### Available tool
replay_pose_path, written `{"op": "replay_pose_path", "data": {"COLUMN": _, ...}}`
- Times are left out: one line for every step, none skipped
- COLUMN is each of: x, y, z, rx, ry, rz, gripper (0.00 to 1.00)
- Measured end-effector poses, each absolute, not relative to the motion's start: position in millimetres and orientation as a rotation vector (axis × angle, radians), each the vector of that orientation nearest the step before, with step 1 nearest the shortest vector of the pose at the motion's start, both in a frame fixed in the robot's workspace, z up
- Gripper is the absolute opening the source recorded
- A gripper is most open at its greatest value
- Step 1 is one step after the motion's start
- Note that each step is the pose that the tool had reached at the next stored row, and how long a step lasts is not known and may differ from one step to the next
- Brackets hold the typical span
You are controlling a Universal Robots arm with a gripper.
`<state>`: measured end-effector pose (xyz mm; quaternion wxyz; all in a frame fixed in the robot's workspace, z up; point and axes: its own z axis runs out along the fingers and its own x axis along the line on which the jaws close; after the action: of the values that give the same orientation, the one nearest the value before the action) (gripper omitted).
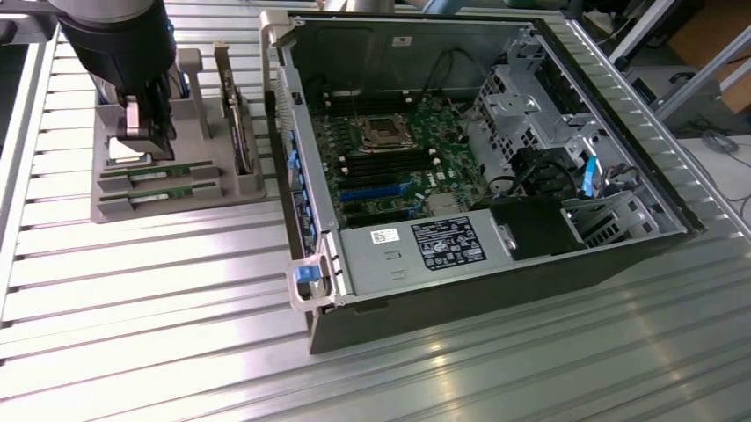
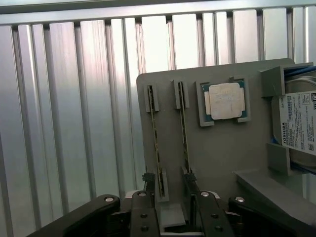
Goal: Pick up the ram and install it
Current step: 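Pick up the ram and move it above insertion slot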
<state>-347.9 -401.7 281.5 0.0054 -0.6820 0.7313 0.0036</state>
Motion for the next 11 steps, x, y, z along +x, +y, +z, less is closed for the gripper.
{"op": "replay_pose_path", "data": {"x": -347.9, "y": -401.7, "z": 281.0, "rx": -2.135, "ry": 2.29, "rz": 0.011, "gripper": 0.36}}
{"op": "replay_pose_path", "data": {"x": -347.9, "y": -401.7, "z": 280.6, "rx": -2.135, "ry": 2.29, "rz": 0.011, "gripper": 0.36}}
{"op": "replay_pose_path", "data": {"x": -347.9, "y": -401.7, "z": 280.2, "rx": -2.135, "ry": 2.29, "rz": 0.011, "gripper": 0.36}}
{"op": "replay_pose_path", "data": {"x": -347.9, "y": -401.7, "z": 279.5, "rx": -2.135, "ry": 2.29, "rz": 0.011, "gripper": 0.36}}
{"op": "replay_pose_path", "data": {"x": -347.9, "y": -401.7, "z": 278.9, "rx": -2.135, "ry": 2.29, "rz": 0.011, "gripper": 0.36}}
{"op": "replay_pose_path", "data": {"x": -347.9, "y": -401.7, "z": 278.3, "rx": -2.135, "ry": 2.29, "rz": 0.011, "gripper": 0.36}}
{"op": "replay_pose_path", "data": {"x": -347.9, "y": -401.7, "z": 278.0, "rx": -2.135, "ry": 2.29, "rz": 0.011, "gripper": 0.36}}
{"op": "replay_pose_path", "data": {"x": -347.9, "y": -401.7, "z": 277.6, "rx": -2.135, "ry": 2.29, "rz": 0.011, "gripper": 0.36}}
{"op": "replay_pose_path", "data": {"x": -347.9, "y": -401.7, "z": 277.2, "rx": -2.135, "ry": 2.29, "rz": 0.011, "gripper": 0.36}}
{"op": "replay_pose_path", "data": {"x": -347.9, "y": -401.7, "z": 276.8, "rx": -2.135, "ry": 2.29, "rz": 0.011, "gripper": 0.36}}
{"op": "replay_pose_path", "data": {"x": -347.9, "y": -401.7, "z": 276.4, "rx": -2.135, "ry": 2.29, "rz": 0.011, "gripper": 0.36}}
